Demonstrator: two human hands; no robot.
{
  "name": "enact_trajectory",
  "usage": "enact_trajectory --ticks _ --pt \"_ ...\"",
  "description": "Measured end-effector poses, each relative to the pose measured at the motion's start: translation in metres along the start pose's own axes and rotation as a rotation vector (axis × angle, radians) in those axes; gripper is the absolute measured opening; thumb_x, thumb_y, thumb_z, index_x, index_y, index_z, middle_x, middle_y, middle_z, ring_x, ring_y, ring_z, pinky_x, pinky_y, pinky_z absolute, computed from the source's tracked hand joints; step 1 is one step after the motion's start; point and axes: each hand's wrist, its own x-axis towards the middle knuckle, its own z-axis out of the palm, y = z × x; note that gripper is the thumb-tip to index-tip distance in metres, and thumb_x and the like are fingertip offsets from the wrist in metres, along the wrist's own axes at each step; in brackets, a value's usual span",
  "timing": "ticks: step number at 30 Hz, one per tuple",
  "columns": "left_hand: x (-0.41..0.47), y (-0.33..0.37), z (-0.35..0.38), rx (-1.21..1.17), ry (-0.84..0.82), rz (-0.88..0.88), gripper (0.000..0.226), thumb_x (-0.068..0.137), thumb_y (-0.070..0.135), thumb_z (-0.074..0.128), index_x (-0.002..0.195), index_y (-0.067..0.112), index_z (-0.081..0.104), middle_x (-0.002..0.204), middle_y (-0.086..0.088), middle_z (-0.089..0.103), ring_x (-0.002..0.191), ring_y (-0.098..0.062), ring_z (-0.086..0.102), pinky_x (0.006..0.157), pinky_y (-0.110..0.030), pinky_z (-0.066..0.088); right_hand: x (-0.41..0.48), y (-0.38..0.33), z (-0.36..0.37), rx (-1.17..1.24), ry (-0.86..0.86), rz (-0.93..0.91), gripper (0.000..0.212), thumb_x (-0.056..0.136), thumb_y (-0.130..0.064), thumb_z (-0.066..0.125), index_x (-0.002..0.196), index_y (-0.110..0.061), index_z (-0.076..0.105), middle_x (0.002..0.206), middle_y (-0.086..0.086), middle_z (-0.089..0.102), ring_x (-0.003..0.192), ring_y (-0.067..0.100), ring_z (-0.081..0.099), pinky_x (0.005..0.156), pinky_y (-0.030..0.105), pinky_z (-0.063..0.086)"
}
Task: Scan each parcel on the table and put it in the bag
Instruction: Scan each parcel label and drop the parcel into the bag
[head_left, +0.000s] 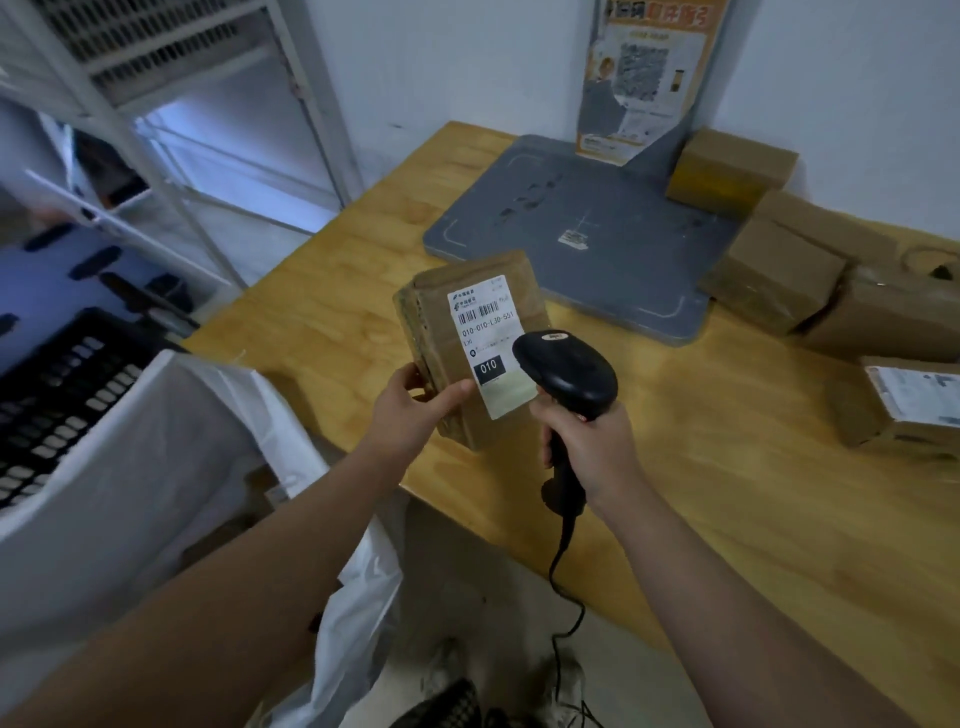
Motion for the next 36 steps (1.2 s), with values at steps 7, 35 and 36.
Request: enact_trajectory --ticks 7,35,36 --pt "-0.044 -0.035 -0.098 0.093 0.127 0.065 0.077 0.072 0.048 0.073 0.136 0.016 0.044 0.118 0.009 0.055 0.109 -0.012 0.055 0.085 -0.025 0.049 -0.018 0.026 0.074 -0.007 -0.026 0.006 0.028 0.085 -0.007 0.068 0.059 -0.007 0.055 0.048 0.003 0.049 0.044 0.017 0.048 0.053 0.026 0.045" --pt "-0.043 -0.266 -0.302 1.382 -0.315 -0.353 0.083 0.086 0.060 0.056 0.150 0.028 0.014 0.144 -0.017 0.033 0.126 -0.039 0.042 0.100 -0.049 0.038 -0.058 0.185 0.304 -0.846 -0.335 -0.018 0.016 0.084 -0.027 0.070 0.088 -0.024 0.055 0.086 -0.006 0.055 0.087 0.013 0.060 0.075 0.027 0.052" --pt "-0.039 -0.278 -0.305 1.333 -0.398 -0.444 0.082 0.086 0.056 0.057 0.151 0.026 0.016 0.144 -0.018 0.035 0.126 -0.038 0.044 0.100 -0.048 0.041 -0.054 0.188 0.306 -0.842 -0.336 -0.016 0.016 0.084 -0.025 0.070 0.084 -0.025 0.054 0.082 -0.008 0.053 0.084 0.012 0.059 0.071 0.024 0.049"
